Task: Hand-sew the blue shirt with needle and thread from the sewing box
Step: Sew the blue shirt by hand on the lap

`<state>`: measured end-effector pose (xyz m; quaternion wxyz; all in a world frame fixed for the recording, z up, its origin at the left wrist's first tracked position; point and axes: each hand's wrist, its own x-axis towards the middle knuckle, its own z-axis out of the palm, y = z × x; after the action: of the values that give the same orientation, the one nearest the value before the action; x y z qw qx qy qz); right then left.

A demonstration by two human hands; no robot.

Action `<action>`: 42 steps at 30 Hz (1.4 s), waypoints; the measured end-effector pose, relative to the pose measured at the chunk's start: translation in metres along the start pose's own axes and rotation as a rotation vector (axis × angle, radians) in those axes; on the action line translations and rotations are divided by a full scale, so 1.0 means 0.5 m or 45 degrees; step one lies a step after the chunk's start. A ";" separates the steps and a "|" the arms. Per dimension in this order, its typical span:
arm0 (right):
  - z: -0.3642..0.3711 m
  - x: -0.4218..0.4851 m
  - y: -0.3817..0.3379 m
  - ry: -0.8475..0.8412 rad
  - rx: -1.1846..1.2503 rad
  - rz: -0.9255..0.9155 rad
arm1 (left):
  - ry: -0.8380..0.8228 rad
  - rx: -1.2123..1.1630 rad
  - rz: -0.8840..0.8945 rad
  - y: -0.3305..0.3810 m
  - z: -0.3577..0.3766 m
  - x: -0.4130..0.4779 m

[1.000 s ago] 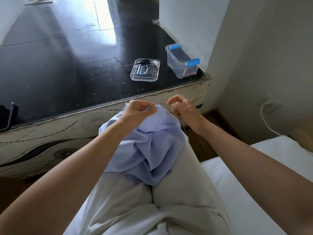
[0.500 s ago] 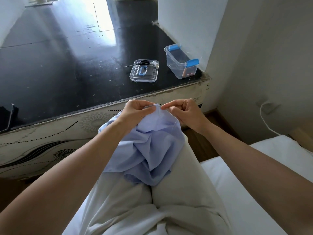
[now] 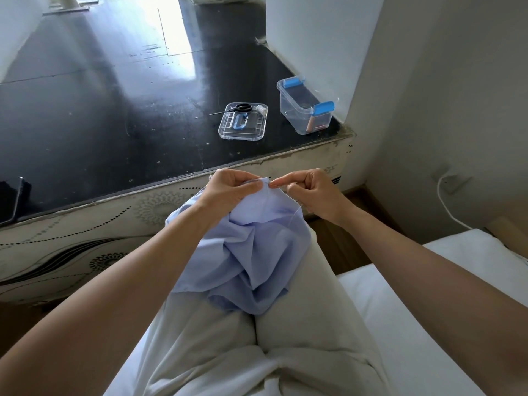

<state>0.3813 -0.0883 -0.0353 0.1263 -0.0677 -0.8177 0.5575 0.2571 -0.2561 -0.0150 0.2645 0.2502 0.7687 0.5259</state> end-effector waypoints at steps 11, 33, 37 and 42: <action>-0.004 0.010 -0.019 -0.278 -0.226 0.107 | -0.069 0.493 0.243 -0.021 -0.001 0.017; 0.007 -0.001 -0.028 -0.252 -0.160 0.260 | -0.202 0.324 0.117 -0.026 -0.013 -0.002; 0.008 -0.005 -0.021 -0.239 -0.073 0.279 | -0.303 0.163 0.029 -0.037 -0.021 -0.003; 0.011 -0.006 -0.009 -0.244 0.033 0.300 | -0.352 0.041 -0.013 -0.045 -0.021 -0.005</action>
<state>0.3827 -0.0956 -0.0337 -0.0178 -0.1079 -0.8052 0.5828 0.2494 -0.2720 -0.0328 0.3666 0.3206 0.7344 0.4727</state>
